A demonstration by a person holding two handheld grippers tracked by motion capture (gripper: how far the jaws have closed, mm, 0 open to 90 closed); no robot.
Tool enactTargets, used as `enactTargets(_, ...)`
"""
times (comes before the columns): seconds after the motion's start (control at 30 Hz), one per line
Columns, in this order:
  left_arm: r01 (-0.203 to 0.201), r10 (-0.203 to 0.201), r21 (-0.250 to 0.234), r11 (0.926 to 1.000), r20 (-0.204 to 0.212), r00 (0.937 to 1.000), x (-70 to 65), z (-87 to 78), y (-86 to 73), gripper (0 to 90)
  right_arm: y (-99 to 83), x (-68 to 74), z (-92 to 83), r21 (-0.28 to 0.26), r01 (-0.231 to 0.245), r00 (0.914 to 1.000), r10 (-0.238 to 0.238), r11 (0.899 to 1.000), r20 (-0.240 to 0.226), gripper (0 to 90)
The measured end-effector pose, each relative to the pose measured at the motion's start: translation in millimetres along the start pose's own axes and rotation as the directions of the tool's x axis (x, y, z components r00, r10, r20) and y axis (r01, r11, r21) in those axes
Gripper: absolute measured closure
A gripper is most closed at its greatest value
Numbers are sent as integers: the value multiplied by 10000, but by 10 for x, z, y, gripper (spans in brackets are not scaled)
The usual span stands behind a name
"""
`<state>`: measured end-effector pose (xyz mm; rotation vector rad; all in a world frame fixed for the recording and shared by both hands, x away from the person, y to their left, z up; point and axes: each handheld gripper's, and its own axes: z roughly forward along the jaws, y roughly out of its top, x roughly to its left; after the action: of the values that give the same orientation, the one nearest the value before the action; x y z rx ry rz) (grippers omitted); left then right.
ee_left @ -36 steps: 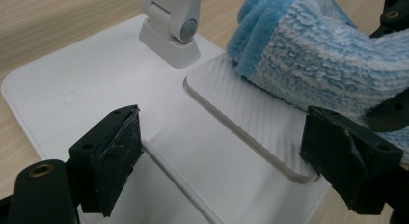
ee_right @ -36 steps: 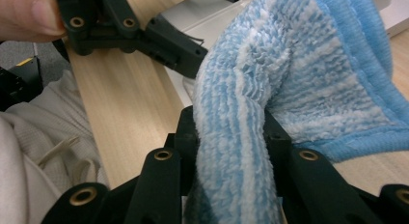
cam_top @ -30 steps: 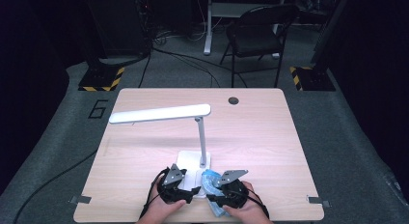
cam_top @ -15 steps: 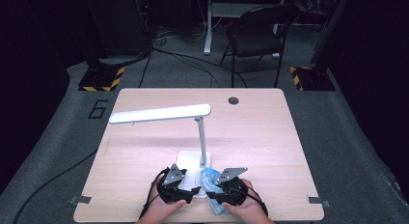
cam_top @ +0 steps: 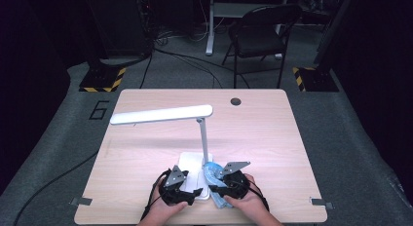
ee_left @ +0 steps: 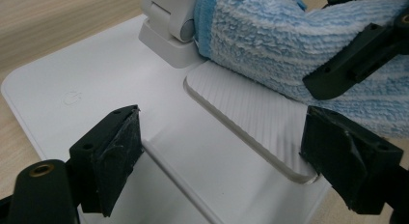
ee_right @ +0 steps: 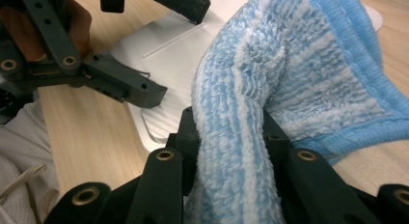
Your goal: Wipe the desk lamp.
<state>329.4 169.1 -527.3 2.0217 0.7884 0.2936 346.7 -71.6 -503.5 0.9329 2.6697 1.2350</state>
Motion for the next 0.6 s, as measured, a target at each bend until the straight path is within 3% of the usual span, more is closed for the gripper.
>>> enactTargets(0.1, -42, 42, 10, 10000, 2, 10000, 3, -1, 1, 144, 13, -33, 10, -28, -208, 9998, 208, 9998, 2, 691)
enactTargets(0.37, 3, -3, 6, 10000, 8, 10000, 1, -1, 1, 144, 16, -58, -11, -43, -64, 9998, 65, 10000, 201, 689)
enactTargets(0.6, -17, 17, 16, 10000, 21, 10000, 4, -1, 2, 144, -10, -44, -138, -176, 169, 9988, -161, 9997, 455, 683)
